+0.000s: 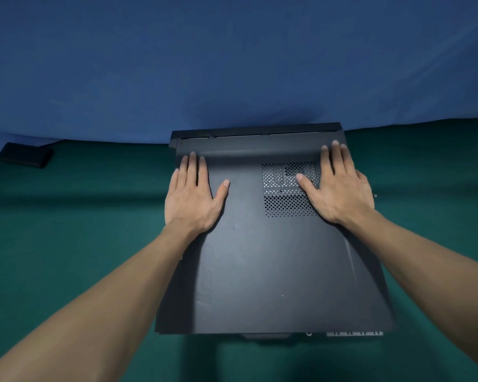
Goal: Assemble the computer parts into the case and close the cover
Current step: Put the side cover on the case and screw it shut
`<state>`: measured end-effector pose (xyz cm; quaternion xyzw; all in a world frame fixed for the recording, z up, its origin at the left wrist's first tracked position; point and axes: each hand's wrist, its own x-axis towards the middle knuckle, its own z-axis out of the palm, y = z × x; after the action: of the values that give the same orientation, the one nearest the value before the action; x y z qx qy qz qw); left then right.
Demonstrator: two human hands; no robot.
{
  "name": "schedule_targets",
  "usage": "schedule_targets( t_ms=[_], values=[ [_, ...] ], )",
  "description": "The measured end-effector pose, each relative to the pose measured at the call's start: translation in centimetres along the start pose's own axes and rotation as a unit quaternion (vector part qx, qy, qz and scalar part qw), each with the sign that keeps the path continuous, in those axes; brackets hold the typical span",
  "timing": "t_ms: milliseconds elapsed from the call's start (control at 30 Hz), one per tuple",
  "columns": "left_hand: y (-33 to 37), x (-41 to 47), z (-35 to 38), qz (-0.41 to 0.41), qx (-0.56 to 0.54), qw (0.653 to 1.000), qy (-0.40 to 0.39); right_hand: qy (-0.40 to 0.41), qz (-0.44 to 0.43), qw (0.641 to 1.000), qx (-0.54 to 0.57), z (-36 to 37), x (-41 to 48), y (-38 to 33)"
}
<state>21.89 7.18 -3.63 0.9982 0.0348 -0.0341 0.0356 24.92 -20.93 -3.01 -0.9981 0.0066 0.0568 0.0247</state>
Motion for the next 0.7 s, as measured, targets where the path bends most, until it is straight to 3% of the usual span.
schedule_targets(
  t_ms=[700],
  values=[
    [-0.3,-0.5,0.3,0.004,0.006,1.000,0.004,-0.002,-0.001,1.000,0.006,-0.1,-0.7,-0.7]
  ],
)
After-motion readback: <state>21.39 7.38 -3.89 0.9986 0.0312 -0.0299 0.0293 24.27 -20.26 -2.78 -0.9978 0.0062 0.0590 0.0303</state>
